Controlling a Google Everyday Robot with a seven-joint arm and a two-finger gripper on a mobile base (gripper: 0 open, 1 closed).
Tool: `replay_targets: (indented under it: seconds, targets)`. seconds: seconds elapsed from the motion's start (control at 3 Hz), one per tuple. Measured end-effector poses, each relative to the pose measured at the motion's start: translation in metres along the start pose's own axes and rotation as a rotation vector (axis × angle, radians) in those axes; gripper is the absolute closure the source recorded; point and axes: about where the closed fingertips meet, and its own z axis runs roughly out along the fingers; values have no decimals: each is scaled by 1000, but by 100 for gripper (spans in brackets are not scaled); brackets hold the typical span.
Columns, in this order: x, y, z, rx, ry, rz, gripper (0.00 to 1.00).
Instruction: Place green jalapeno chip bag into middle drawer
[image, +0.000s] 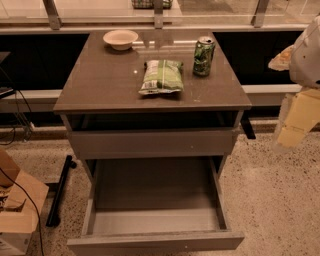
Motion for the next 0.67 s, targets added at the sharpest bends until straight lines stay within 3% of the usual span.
replay_targets:
  seconds: [0.33, 0.67]
  targets:
    - [0, 0, 0, 0, 0, 0, 0]
    - [-15, -8, 10, 11, -54, 8, 0]
